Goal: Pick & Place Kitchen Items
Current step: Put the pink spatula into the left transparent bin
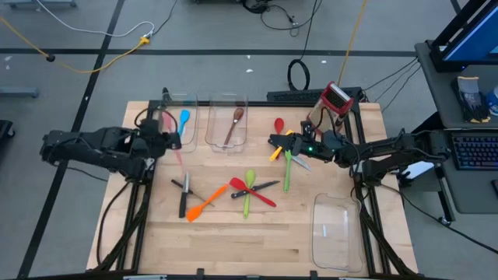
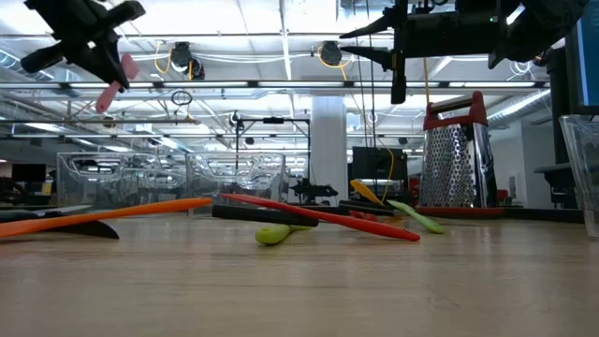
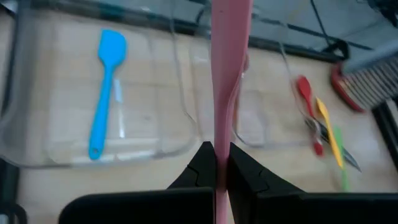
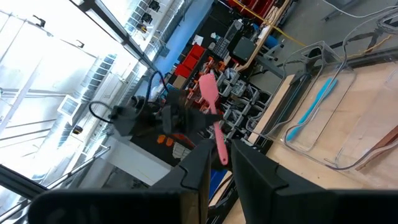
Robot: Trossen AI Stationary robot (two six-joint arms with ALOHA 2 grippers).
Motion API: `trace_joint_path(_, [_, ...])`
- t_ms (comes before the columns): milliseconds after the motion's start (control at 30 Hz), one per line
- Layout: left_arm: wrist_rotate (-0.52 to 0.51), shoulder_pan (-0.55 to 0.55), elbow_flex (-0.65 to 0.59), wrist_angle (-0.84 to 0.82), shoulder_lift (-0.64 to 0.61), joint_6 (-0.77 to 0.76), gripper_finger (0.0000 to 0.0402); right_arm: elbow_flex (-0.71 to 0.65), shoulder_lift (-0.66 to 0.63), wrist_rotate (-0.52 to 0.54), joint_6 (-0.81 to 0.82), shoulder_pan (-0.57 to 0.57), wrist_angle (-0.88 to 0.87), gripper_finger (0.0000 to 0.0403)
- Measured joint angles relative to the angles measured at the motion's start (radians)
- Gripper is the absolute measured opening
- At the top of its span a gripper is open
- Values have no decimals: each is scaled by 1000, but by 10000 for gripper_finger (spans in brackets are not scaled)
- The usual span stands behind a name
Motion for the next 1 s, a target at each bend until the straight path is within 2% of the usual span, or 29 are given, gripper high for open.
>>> trace_joint_path(167, [36,153,0,93,20,156,5,0,0,0,0,0,0,59])
trace_joint_path(333, [143,324,0,223,57,347,5,0,0,0,0,0,0,59])
trace_joint_path(533, [287,525,0,261,124,494,5,0,0,0,0,0,0,59])
trace_joint_path(767, [406,717,0,263,203,619,5,0,0,0,0,0,0,59])
trace_joint_path(1000, [479,869,60,271,297,751,5,0,0,3,-1,0,-1,59])
